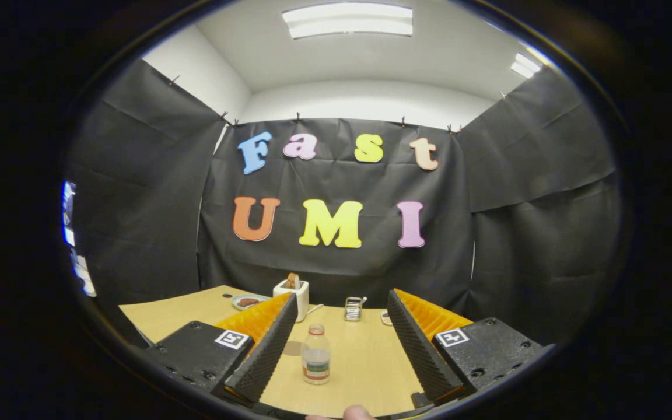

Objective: Take the bottle from table, then pour the juice into the cup, finally place the bottle on the coaster

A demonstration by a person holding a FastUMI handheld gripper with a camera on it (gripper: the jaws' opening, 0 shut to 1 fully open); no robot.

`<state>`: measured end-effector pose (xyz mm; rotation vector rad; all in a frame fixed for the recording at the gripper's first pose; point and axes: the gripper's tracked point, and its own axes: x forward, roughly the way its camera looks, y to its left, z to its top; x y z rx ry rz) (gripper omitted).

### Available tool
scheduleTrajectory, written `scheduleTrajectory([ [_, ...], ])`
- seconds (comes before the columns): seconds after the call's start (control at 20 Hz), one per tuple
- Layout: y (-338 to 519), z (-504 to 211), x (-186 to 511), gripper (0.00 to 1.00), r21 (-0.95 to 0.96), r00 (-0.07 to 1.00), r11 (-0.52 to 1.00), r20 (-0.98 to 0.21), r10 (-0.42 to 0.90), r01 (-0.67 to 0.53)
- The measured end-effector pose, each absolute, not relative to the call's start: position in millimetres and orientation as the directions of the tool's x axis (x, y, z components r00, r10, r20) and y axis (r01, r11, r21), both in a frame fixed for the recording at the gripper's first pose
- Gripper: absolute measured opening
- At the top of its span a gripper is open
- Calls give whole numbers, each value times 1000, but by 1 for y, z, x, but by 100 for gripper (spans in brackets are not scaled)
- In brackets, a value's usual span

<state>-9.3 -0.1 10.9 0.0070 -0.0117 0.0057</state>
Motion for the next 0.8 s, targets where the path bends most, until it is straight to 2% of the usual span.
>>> scheduleTrajectory([
  [0.45, -2, 11, -15, 100, -1, 999, 1000, 32, -7, 7],
  [0.8, 1, -35, -12, 100, 0, 999, 1000, -33, 7, -7],
])
